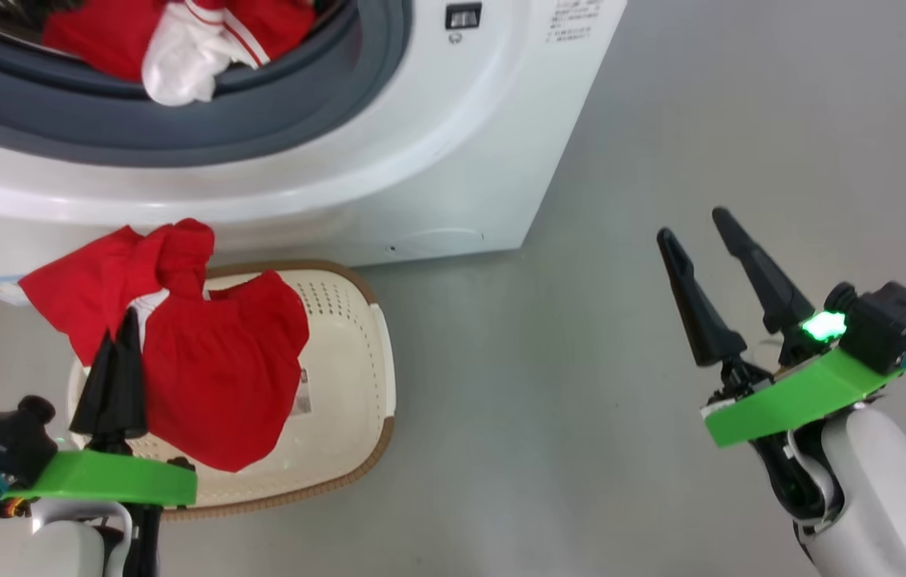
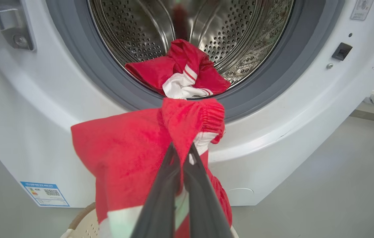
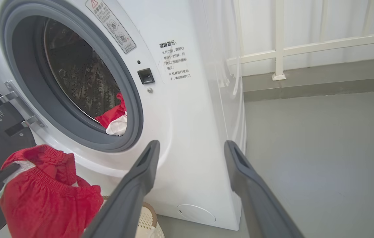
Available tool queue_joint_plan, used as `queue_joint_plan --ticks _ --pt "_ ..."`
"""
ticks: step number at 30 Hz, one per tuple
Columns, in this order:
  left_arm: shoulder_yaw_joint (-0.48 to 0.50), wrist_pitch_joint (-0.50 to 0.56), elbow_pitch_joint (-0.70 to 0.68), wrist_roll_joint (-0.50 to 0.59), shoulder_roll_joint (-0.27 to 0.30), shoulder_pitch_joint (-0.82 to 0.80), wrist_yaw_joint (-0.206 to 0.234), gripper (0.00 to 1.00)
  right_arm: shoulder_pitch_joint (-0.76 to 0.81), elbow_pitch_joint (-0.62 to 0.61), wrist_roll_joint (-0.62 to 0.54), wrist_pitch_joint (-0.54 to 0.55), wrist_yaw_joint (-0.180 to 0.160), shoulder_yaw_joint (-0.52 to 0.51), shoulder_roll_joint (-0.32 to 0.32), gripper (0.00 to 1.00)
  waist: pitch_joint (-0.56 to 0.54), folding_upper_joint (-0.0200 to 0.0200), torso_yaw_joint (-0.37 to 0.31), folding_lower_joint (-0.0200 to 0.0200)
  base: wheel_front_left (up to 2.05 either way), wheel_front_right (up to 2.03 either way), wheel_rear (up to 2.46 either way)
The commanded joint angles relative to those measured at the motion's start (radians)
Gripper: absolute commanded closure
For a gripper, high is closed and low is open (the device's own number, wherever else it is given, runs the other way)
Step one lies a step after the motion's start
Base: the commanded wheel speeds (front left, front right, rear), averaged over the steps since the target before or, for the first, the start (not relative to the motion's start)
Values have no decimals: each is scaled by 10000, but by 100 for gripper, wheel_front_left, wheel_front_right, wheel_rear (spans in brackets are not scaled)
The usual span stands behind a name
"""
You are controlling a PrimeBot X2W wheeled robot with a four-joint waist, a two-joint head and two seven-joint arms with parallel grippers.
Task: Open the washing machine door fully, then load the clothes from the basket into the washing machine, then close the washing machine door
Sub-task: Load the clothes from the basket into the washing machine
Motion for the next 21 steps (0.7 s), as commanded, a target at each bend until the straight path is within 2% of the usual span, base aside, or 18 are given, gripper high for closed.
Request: queue_joint_plan --ticks 1,13,21 --pt "357 -91 -351 105 199 169 -30 100 376 -157 96 -46 16 203 -84 0 -432 -1 148 0 0 0 0" --pt "604 -91 -1998 407 -225 1188 -30 100 917 0 136 -46 16 114 -125 0 -1528 -1 264 0 0 0 0" --pt "580 -91 -2579 538 -397 1786 -30 100 1294 56 68 -46 16 18 -144 0 -2200 -1 320 0 0 0 0"
